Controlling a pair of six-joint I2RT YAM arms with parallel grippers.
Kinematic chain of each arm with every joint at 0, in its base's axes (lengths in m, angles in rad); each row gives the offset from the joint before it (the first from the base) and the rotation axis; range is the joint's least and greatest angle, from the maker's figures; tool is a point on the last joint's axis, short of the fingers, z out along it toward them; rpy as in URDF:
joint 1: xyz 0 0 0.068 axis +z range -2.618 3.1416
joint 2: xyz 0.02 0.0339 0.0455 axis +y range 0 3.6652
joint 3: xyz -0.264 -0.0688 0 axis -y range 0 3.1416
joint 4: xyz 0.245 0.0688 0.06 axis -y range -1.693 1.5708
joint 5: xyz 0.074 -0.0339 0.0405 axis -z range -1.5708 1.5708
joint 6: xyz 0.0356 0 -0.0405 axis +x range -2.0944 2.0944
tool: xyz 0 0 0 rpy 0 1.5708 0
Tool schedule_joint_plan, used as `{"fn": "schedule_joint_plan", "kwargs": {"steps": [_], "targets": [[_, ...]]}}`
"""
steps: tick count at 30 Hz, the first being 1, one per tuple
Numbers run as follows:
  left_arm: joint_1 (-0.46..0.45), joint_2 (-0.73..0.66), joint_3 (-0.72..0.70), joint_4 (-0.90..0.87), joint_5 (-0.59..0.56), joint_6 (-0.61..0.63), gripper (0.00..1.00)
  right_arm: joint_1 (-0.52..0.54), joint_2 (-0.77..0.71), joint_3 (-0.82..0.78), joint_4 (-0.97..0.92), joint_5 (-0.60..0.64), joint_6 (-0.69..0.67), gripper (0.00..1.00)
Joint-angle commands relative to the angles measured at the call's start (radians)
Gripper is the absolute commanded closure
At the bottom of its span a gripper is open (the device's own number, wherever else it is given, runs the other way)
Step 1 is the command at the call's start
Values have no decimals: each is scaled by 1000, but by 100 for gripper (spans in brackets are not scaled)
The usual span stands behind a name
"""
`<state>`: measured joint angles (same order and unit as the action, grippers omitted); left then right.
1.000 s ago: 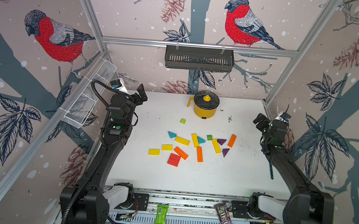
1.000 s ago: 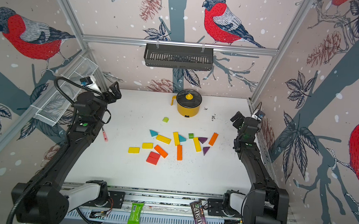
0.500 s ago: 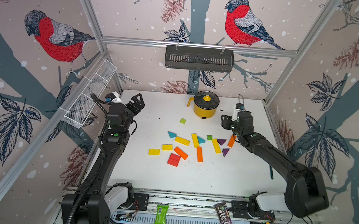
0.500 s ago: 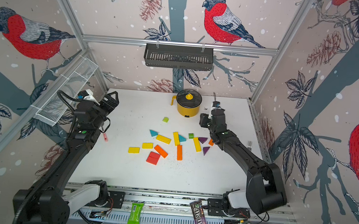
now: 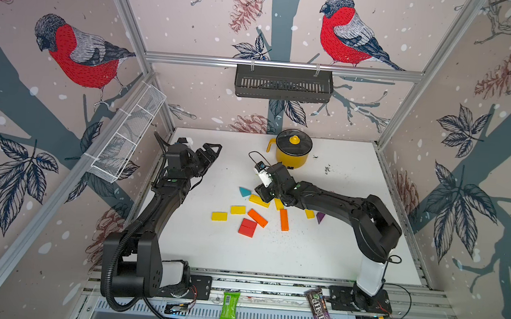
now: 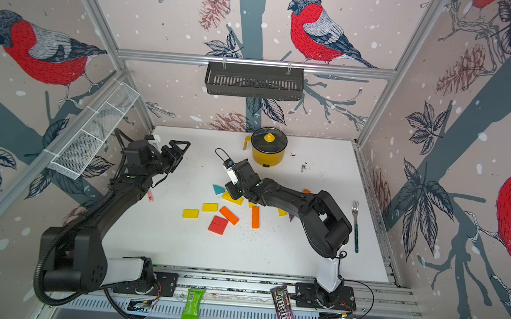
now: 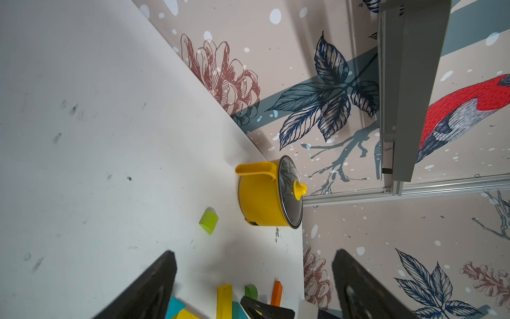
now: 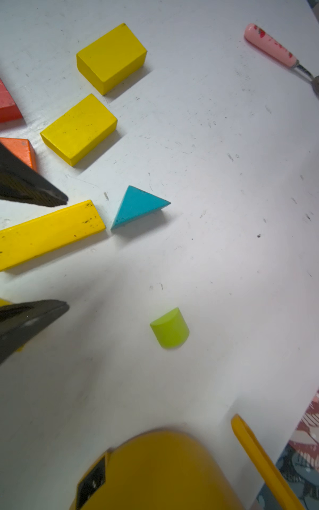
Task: Assemble a carrot with building blocks
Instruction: Pick up the building block from the center of the board.
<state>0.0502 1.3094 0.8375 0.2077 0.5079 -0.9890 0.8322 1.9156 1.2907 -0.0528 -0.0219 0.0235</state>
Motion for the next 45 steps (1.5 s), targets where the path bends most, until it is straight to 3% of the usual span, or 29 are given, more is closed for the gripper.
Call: {"fn": "schedule_joint_plan", "kwargs": {"steps": [1,5,14,20,29,40,45], "targets": [[1,12,-3,73,65,-51,11,14,63,60,-51,-66,-46,43],[0,14,-12,110,94,-65,11,40,166,169,-101,-89,-75,51],[-1,23,-10,101,92,-61,10,62,279,292,-130,-104,-107,53],[0,24,-9,101,93,-62,10,67,327,338,-151,-99,-115,62],[0,28,-9,106,101,-74,10,80,341,338,-147,-56,-120,49],[0,30,-11,95,90,-69,11,93,365,361,-140,-4,-126,61],[3,29,-10,95,88,-71,11,94,364,361,-118,-7,-102,74]]}}
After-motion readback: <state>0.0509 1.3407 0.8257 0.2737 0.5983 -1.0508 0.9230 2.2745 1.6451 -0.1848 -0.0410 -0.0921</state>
